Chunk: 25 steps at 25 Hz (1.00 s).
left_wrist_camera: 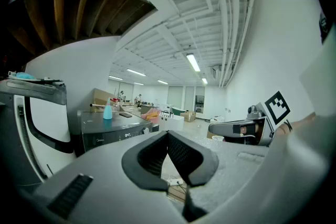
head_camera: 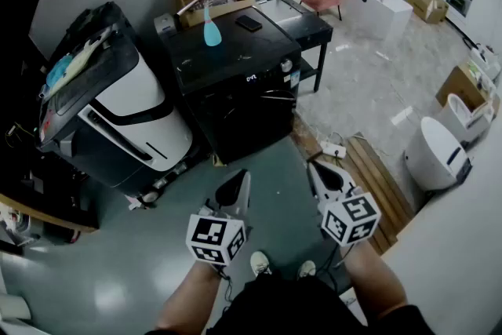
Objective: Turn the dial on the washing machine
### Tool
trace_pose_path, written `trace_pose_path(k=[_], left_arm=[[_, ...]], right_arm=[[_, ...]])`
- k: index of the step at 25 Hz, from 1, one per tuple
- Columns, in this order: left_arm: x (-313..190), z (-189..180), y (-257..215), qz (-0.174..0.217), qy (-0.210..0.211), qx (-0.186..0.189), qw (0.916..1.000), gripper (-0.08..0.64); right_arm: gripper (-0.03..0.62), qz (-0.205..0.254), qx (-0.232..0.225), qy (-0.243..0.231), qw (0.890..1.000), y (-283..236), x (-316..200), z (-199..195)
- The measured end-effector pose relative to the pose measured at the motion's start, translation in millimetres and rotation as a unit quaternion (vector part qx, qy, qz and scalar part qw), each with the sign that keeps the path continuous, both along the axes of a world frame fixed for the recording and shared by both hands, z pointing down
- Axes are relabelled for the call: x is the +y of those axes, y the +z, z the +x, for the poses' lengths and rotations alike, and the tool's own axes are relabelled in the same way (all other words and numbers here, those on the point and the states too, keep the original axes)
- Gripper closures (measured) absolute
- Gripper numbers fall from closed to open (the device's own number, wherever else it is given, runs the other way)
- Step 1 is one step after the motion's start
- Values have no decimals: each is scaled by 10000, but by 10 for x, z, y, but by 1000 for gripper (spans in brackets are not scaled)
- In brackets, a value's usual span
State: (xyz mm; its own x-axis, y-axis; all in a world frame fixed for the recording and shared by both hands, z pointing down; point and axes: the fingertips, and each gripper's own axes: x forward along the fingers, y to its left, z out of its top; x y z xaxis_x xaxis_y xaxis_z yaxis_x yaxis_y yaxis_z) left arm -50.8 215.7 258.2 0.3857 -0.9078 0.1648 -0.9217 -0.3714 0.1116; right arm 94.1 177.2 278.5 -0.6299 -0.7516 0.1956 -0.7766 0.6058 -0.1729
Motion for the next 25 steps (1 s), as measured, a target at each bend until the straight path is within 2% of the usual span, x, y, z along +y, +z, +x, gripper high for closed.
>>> trace_pose_path(k=[10,19,22,23,25], left_arm=[[-31,-94,35,27,18,61,10000,555],[-115,-322,91,53,2,134,9999,554],[-159,-437,124,63,41,137,9999,554],[-177,-470,135,65,64,142,9999,545],[-215,-524,157,78,128,148,9998,463]], right_arm=[[594,147,-26,-64,9999,-19,-14,-130],[591,211,-82,-78,9997,20,-86,-331],[567,184,-120,-34,9998,30,-126,-433],[556,203,-132,-36,9997,46,-142,-467],[532,228,-121,-27,9997,67,-169,-533]])
